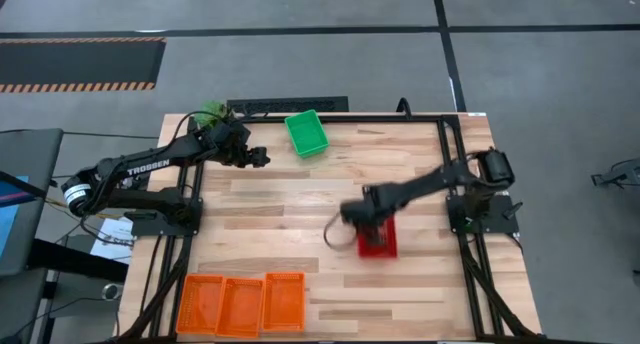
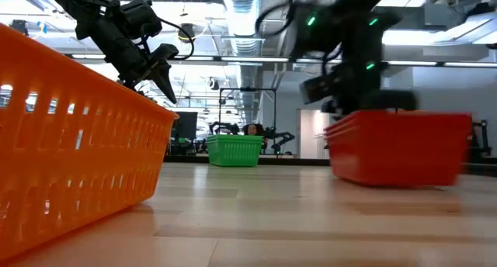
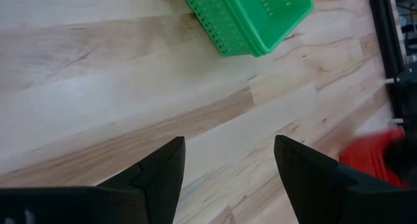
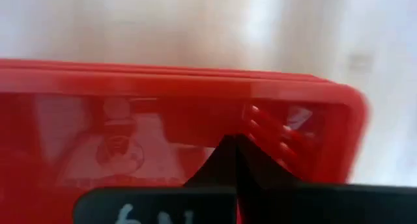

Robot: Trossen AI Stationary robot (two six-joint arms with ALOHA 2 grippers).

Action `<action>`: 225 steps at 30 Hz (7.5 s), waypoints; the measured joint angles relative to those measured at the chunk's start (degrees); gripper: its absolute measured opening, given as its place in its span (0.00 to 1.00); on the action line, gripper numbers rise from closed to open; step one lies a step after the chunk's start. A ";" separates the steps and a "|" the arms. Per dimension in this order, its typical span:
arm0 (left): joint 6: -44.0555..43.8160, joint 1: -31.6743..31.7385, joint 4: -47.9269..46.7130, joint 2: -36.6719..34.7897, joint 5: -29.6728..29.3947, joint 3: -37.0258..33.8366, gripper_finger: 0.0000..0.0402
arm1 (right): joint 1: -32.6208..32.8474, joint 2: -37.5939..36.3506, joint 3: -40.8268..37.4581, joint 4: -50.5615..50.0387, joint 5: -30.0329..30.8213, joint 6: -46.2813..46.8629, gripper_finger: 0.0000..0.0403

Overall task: Stack baskets by color
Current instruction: Move the stacked red bins to the top center of the table, then move the orange bins to the bottom center of the table, then stack the left orange bin on the right orange bin

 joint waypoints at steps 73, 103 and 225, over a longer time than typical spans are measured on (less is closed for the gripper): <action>-84.08 -88.08 -21.90 17.95 2.30 13.92 0.04 | -21.91 -23.23 33.79 -23.08 1.10 -6.52 0.09; -60.07 -60.09 7.89 30.60 -1.13 13.88 0.00 | -21.47 -23.10 33.79 -32.35 0.12 -10.29 0.09; -25.92 -46.88 -55.55 -19.78 -39.90 27.80 0.48 | 8.42 -18.53 26.45 -16.11 -3.53 38.01 0.01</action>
